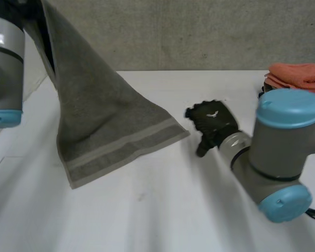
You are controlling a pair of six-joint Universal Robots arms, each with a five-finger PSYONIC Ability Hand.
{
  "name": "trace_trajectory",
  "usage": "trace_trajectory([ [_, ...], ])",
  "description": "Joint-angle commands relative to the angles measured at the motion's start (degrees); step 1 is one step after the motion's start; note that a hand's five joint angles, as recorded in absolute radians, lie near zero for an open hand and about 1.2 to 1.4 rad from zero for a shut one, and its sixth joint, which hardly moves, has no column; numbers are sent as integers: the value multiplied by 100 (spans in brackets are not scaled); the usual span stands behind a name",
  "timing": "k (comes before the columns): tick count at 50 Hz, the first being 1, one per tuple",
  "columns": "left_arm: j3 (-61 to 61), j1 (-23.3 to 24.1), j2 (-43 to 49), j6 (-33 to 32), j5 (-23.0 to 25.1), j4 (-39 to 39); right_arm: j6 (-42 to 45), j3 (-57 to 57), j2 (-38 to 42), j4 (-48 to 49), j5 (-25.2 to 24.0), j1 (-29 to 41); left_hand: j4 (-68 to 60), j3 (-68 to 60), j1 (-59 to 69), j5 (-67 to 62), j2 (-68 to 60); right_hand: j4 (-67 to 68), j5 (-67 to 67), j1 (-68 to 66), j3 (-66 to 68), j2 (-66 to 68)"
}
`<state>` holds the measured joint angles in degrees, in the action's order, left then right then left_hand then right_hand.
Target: Fold the laundry.
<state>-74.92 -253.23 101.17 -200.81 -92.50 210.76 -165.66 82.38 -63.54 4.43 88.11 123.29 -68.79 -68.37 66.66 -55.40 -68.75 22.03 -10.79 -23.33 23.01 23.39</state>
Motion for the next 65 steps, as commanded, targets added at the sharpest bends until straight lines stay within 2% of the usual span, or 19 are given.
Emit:
trace_trajectory([
  [1, 74, 159, -862, 33, 206, -395, -1660, -669, 658, 40, 31, 599, -1121, -1163, 1334, -1460, -1125, -352, 228, 482, -450, -488],
  [6, 109, 414, -1345, 42, 294, -518, -2619, -1153, 1098, 5, 14, 819, -1121, -1163, 1334, -1460, -1125, -606, 482, 736, -704, -742],
  [10, 162, 730, -1522, 33, 303, -527, -2831, -1531, 1397, 22, -39, 1056, -1121, -1163, 1334, -1460, -1125, -1203, 1079, 1333, -1301, -1339],
  [15, 346, 1187, -1741, 33, 294, -580, -3067, -2276, 2037, 14, -30, 1346, -1121, -1163, 1334, -1460, -1125, -1203, 1079, 1333, -1301, -1339],
  [22, 487, 1496, -1759, 33, 259, -588, -3692, -2955, 2451, 40, -135, 1557, -1121, -1163, 1334, -1460, -1125, -996, 871, 1126, -1094, -1132],
  [26, 487, 1513, -1724, 33, 241, -588, -4026, -3087, 2566, 102, -268, 1628, -1121, -1163, 1334, -1460, -1125, 3873, -3997, -3743, 3775, 3737],
  [27, 478, 1505, -1698, 33, 233, -588, -4070, -3078, 2566, 93, -250, 1593, -1121, -1163, 1334, -1460, -1125, 5777, -5902, -5647, 5680, 5642],
  [30, 469, 1505, -1671, 24, 224, -588, -4018, -2999, 2487, 84, -206, 1558, -1121, -1163, 1334, -1460, -1125, 5797, -5921, -5667, 5699, 5661],
  [34, 382, 1487, -1662, -2, 136, -641, -3501, -2824, 2207, -83, -145, 1242, -1121, -1163, 1334, -1460, -1125, 5797, -5921, -5667, 5699, 5661],
  [35, 312, 1461, -1662, -2, 110, -720, -3038, -2771, 1875, -205, -145, 902, -1121, -1163, 1334, -1460, -1125, 5797, -5921, -5667, 5699, 5661],
  [39, -91, 1312, -1715, -11, 101, -1018, -1729, -2727, 1389, -408, -127, -30, -1121, -1163, 1334, -1460, -1125, 5797, -5921, -5667, 5699, 5661],
  [45, -1076, 908, -1785, -11, 109, -1370, -354, -2999, 1309, -426, -162, -279, -1121, -1163, 1334, -1460, -1125, 5797, -5921, -5667, 5699, 5661],
  [50, -2261, 582, -1838, -11, 118, -1459, 410, -3201, 1633, -391, -320, -499, -1121, -1163, 1334, -1460, -1125, 5797, -5921, -5667, 5699, 5661],
  [55, -3080, 564, -1645, 33, 127, -1432, 991, -3535, 2310, -382, -671, -569, -1121, -1163, 1334, -1460, -1125, 5797, -5921, -5667, 5699, 5661],
  [60, -3380, 608, -1136, 68, 74, -1467, 1431, -3623, 2820, -364, -777, -578, -1121, -1163, 1334, -1460, -1125, 5797, -5921, -5667, 5699, 5661],
  [61, -3389, 617, -1074, 77, 74, -1476, 1492, -3623, 2856, -364, -777, -578, -1121, -1163, 1334, -1460, -1125, 5586, -5710, -5456, 5488, 5450],
  [62, -3389, 626, -987, 77, 66, -1476, 1606, -3606, 2891, -329, -751, -578, -1121, -1163, 1334, -1460, -1125, 2487, -2611, -2357, 2389, 2351],
  [64, -3389, 626, -951, 77, 74, -1476, 1686, -3553, 2848, -294, -742, -578, -1121, -1163, 1334, -1460, -1125, -1127, 1003, 1257, -1225, -1263],
  [65, -3389, 626, -950, 77, 74, -1476, 1695, -3527, 2812, -285, -742, -578, -1121, -1163, 1334, -1460, -1125, -1203, 1079, 1333, -1301, -1339],
])
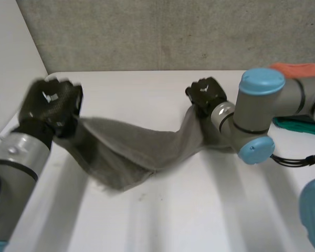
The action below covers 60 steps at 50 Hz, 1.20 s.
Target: Fold the laundry.
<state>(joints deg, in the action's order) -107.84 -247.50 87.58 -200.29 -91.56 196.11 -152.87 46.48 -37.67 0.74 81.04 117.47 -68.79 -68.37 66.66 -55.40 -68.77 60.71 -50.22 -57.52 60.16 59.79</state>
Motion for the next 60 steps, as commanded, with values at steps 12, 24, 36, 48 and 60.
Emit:
trace_trajectory([
  [12, 96, 44, 294, 17, -2, -2, 284, 1767, -1795, 32, 17, -444, -1121, -1163, 1334, -1460, -1123, -5071, 5022, 4752, -5016, -4979],
  [24, 97, -18, 180, 17, 33, 7, -902, 2980, -2315, -522, 79, -1208, -1121, -1163, 1334, -1460, -1123, -3163, 3114, 2844, -3108, -3072],
  [36, 114, -70, 180, 8, 42, 24, -982, 2885, -1367, -497, -333, -1314, -1121, -1163, 1334, -1460, -1123, -3162, 3113, 2843, -3106, -3070],
  [48, 254, -132, 171, -18, -2, 7, -1228, 2778, -1154, 109, -282, -1305, -1121, -1163, 1334, -1460, -1123, 1929, -1978, -2248, 1984, 2021],
  [60, 922, -1028, -979, -80, 77, -801, 176, 2428, -4194, -1233, -167, -2166, -1121, -1163, 1334, -1460, -1123, 1929, -1978, -2248, 1984, 2021],
])
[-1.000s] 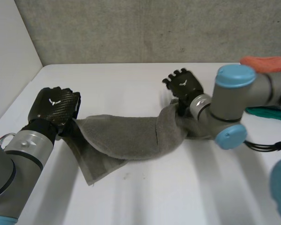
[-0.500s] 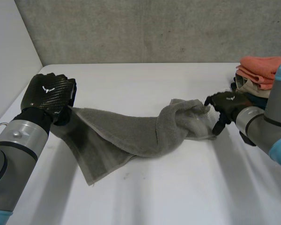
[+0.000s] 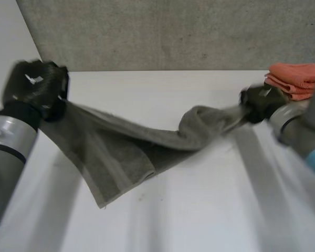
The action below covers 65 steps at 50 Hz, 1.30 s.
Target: Fold the laundry.
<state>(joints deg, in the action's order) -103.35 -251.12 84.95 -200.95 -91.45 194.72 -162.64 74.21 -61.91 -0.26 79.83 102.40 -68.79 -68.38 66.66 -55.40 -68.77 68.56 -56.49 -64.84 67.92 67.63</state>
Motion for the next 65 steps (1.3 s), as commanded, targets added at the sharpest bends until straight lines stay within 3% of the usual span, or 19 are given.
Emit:
trace_trajectory([
  [1, 561, -745, -795, -14, 84, -786, 1356, -416, -1894, -1282, -55, -721, -1121, -1162, 1334, -1460, -1123, 1144, -1351, -1516, 1208, 1237],
  [5, 1000, -1053, -1121, -14, 329, -1383, 2086, -829, -2325, -1906, -46, -871, -1121, -1162, 1334, -1460, -1123, 1144, -1351, -1516, 1208, 1237],
  [11, 1326, -1194, -1113, -14, 1023, -2218, 2325, -1216, -2756, -2636, -142, -853, -1121, -1162, 1334, -1460, -1123, 1144, -1351, -1516, 1208, 1237],
  [17, 1239, -1229, -516, -76, 1156, -2299, 2412, -1225, -2283, -2795, -170, -722, -1121, -1162, 1334, -1460, -1123, 1144, -1351, -1516, 1208, 1237],
  [22, 1388, -1203, 380, -514, 1174, -2246, 2658, -1278, -1545, -2760, 24, -467, -1121, -1162, 1334, -1460, -1123, 1144, -1351, -1516, 1208, 1237],
  [30, 2512, -816, 2173, -1262, 1007, -1359, 2598, -1901, -200, -2085, 516, -370, -1121, -1162, 1334, -1460, -1123, 1144, -1351, -1516, 1208, 1237],
  [34, 3566, -676, 2850, -1333, 831, -490, 2273, -2358, 179, -874, 797, -238, -1121, -1162, 1334, -1460, -1123, 1144, -1351, -1516, 1208, 1237],
  [38, 4804, -632, 3281, -1237, 629, 869, 1659, -2623, 232, 1442, 1035, -142, -1121, -1162, 1334, -1460, -1123, 1144, -1351, -1516, 1208, 1237],
  [43, 5124, -518, 3317, -859, 541, 2410, 972, -2544, 171, 3198, 1026, 43, -1121, -1162, 1334, -1460, -1123, 1144, -1351, -1516, 1208, 1237],
  [46, 5080, -430, 3300, -499, 532, 2964, 779, -2474, 153, 3357, 895, 70, -1121, -1162, 1334, -1460, -1123, 1144, -1351, -1516, 1208, 1237],
  [56, 3842, -526, 3300, -340, 523, 2439, 734, -1657, 258, 3296, 534, 26, -1121, -1162, 1334, -1460, -1123, 1144, -1351, -1516, 1208, 1237],
  [65, 1619, -561, 3282, -392, 830, 2342, 1015, -681, 829, 2171, -125, 8, -1121, -1162, 1334, -1460, -1123, 1144, -1351, -1516, 1208, 1237],
])
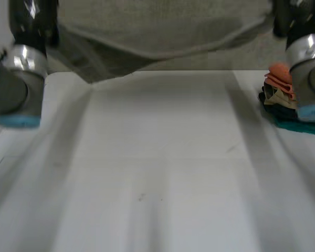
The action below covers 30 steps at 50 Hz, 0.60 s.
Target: Fold the laundry.
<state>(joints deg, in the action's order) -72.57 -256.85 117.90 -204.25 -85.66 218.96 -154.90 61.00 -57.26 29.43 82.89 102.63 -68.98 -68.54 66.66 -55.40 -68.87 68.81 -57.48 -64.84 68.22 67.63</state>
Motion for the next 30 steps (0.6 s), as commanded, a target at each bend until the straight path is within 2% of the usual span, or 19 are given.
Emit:
trace_trajectory([
  [1, -1592, 21, -21, -89, 303, -98, 328, 728, 408, -868, -440, -15, -1102, -1146, 1334, -1460, -1113, 1119, -1252, -1516, 1178, 1237],
  [6, -2489, 12, -205, -510, 515, -440, 1039, 1343, 365, -1263, -440, -190, -1102, -1146, 1334, -1460, -1113, 1119, -1252, -1516, 1178, 1237],
  [10, -3131, -49, -644, -1265, 506, -1265, 1681, 1888, 111, -2000, -440, -384, -1102, -1146, 1334, -1460, -1113, 1119, -1252, -1516, 1178, 1237],
  [11, -3393, -75, -950, -1667, 480, -1816, 1995, 2098, -99, -2455, -388, -410, -1102, -1146, 1334, -1460, -1113, 1119, -1252, -1516, 1178, 1237],
  [13, -3588, -102, -1250, -2012, 453, -2363, 2279, 2301, -424, -3010, -318, -437, -1102, -1146, 1334, -1460, -1113, 1119, -1252, -1516, 1178, 1237],
  [14, -3815, -145, -1582, -2353, 384, -3001, 2523, 2528, -818, -3596, -187, -489, -1102, -1146, 1334, -1460, -1113, 1119, -1252, -1516, 1178, 1237],
  [19, -4493, -155, -2612, -2988, 120, -4746, 3044, 3294, -1858, -4866, 192, -709, -1102, -1146, 1334, -1460, -1113, 1119, -1252, -1516, 1178, 1237],
  [21, -4564, -146, -2815, -3024, 163, -4871, 3228, 3497, -2069, -4920, 166, -745, -1102, -1146, 1334, -1460, -1113, 1119, -1252, -1516, 1178, 1237],
  [24, -4547, -102, -2965, -3024, 181, -4626, 3563, 3735, -2149, -4824, 131, -718, -1102, -1146, 1334, -1460, -1113, 1119, -1252, -1516, 1178, 1237],
  [30, -3959, 21, -2457, -2946, 154, -3484, 3300, 3340, -1701, -3902, 219, -666, -1102, -1146, 1334, -1460, -1113, 1119, -1252, -1516, 1178, 1237],
])
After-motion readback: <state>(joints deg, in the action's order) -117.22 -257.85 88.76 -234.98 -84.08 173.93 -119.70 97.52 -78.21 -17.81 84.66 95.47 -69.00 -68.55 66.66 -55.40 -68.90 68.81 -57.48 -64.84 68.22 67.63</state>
